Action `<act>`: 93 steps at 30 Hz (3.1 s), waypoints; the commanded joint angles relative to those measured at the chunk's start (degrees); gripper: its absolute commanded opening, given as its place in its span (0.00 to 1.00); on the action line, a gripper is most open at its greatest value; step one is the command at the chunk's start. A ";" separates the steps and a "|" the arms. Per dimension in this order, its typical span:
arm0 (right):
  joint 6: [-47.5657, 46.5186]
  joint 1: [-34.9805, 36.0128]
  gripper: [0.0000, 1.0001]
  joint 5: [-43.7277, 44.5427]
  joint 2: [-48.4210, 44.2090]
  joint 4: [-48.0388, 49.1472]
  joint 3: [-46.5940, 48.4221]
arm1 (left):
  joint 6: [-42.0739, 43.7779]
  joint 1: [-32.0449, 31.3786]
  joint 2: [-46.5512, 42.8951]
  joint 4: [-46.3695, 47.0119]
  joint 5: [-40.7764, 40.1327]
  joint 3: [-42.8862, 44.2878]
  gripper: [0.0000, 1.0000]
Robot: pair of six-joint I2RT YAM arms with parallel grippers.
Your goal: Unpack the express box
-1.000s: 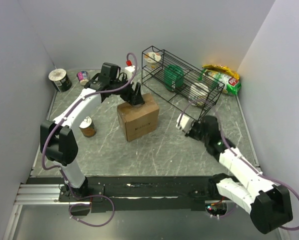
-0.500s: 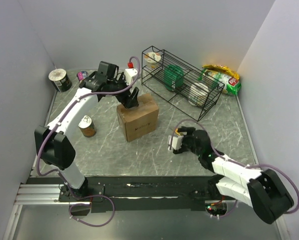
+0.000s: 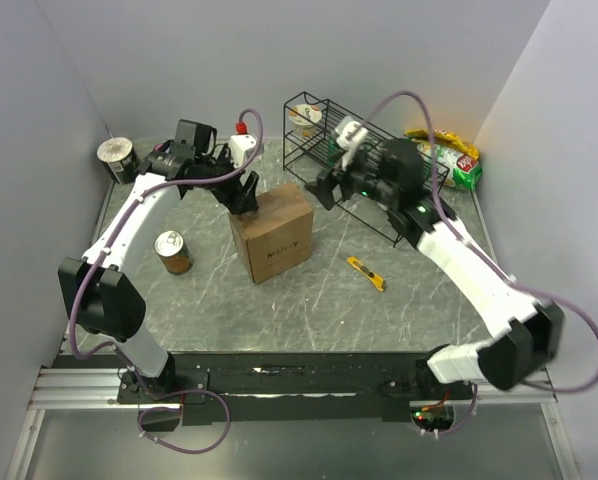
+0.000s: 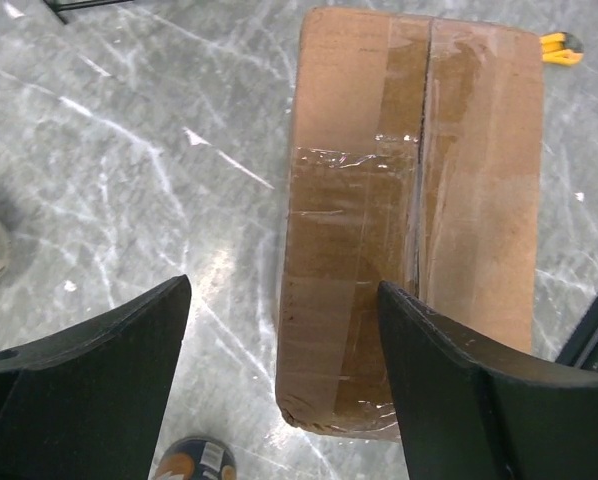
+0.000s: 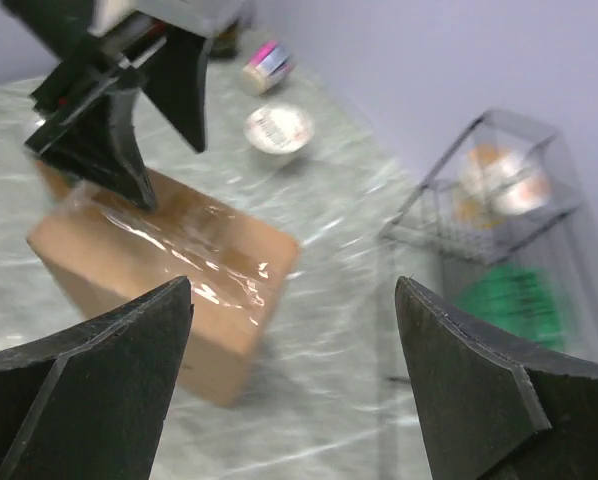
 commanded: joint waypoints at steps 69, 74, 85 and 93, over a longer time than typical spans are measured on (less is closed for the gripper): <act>11.33 2.00 0.77 -6.79 36.06 -39.20 11.81 | 14.19 -3.57 -8.08 -6.04 -18.22 -15.73 0.77; 11.41 2.00 0.77 -6.97 36.50 -39.81 12.60 | 17.18 -4.98 -8.35 -7.09 -17.63 -17.60 0.79; 10.89 1.92 0.77 -6.97 35.54 -39.73 11.54 | 9.81 -6.56 3.60 -1.65 -19.29 -16.80 0.74; 10.10 1.92 0.77 -6.53 34.66 -39.99 10.75 | 7.78 -6.56 3.52 -0.23 -18.32 -18.21 0.72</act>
